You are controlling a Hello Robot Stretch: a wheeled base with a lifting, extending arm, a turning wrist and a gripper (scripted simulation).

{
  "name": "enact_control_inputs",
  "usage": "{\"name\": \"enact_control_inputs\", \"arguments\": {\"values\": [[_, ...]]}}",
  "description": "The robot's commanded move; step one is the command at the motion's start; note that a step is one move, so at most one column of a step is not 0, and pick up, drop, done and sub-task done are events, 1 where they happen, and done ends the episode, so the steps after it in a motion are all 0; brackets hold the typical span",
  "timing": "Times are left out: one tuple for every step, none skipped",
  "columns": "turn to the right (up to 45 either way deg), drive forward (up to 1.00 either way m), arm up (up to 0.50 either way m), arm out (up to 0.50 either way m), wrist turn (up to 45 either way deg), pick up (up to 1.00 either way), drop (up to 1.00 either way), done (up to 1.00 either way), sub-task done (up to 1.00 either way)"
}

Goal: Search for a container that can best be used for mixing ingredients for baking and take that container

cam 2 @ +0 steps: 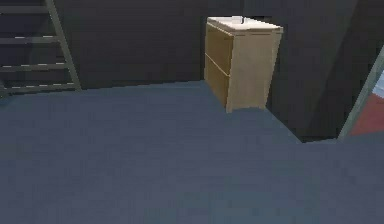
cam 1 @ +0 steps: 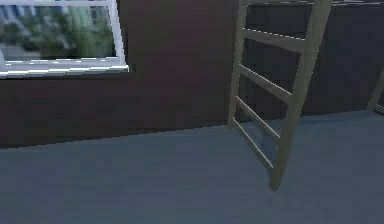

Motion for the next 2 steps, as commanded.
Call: {"name": "enact_control_inputs", "arguments": {"values": [[-45.0, 0.00, 0.00, 0.00, 0.0, 0.00, 0.00, 0.00, 0.00], [-3.0, 0.00, 0.00, 0.00, 0.0, 0.00, 0.00, 0.00, 0.00]]}}
